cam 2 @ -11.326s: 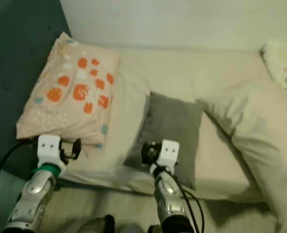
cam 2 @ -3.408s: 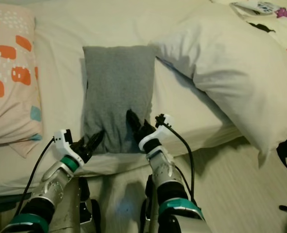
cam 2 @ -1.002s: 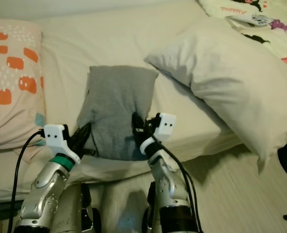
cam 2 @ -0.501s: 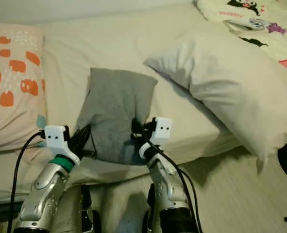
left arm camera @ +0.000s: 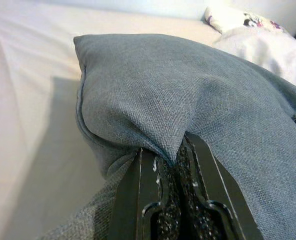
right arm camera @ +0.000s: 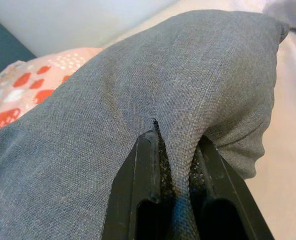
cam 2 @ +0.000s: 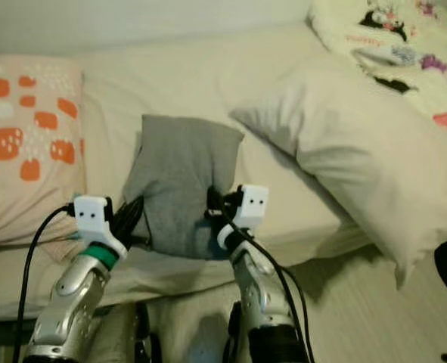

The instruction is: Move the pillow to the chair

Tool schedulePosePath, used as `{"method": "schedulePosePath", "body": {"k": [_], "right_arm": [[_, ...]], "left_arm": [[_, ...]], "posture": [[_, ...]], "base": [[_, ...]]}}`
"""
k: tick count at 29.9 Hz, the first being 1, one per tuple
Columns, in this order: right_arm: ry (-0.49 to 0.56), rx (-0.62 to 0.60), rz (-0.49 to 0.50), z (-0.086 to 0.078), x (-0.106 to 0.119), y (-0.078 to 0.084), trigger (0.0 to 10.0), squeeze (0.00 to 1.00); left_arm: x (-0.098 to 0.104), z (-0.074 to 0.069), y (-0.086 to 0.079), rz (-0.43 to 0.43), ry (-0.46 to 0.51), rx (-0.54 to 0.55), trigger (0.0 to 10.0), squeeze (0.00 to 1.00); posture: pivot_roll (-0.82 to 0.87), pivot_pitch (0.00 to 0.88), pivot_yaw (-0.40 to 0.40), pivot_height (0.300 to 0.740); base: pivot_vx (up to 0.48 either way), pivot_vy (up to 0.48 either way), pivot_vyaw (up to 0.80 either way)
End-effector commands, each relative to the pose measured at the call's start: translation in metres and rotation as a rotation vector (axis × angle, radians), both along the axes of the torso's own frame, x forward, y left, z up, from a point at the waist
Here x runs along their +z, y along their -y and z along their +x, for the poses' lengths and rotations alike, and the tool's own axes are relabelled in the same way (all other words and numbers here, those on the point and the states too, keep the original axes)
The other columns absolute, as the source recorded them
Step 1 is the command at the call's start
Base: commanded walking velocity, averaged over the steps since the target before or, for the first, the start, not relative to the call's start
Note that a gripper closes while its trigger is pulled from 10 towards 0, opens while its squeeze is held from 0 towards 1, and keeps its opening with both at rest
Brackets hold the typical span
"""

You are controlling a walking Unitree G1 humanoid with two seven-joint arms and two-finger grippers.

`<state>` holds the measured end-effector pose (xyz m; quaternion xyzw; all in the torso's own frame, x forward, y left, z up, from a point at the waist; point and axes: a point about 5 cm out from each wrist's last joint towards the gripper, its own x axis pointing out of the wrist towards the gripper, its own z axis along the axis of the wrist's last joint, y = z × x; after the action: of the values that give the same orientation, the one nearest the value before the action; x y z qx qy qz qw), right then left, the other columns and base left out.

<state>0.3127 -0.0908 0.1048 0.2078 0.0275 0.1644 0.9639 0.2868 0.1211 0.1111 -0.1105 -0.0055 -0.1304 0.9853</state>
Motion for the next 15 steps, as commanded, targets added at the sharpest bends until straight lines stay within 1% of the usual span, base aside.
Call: {"method": "schedulePosePath", "body": {"k": [1,8,15], "right_arm": [[-0.051,0.045,0.057,-0.0158,-0.015,-0.0244,10.0,0.0],[-0.055,0.04,0.074,-0.0148,-0.0143,-0.0248,10.0,0.0],[-0.058,0.043,0.076,-0.0142,-0.0144,-0.0241,10.0,0.0]], "left_arm": [[0.0067,-0.0007,0.0074,0.004,0.041,-0.031,10.0,0.0],[0.0075,0.0007,0.0105,0.006,0.044,-0.042,10.0,0.0],[0.0091,0.0034,0.0112,0.006,0.049,-0.041,10.0,0.0]], "posture": [[0.03,0.11,0.079,0.696],[0.03,0.109,0.083,0.716],[0.02,0.1,0.069,0.736]], "base": [[0.0,0.0,0.0],[0.0,0.0,0.0],[0.0,0.0,0.0]]}}
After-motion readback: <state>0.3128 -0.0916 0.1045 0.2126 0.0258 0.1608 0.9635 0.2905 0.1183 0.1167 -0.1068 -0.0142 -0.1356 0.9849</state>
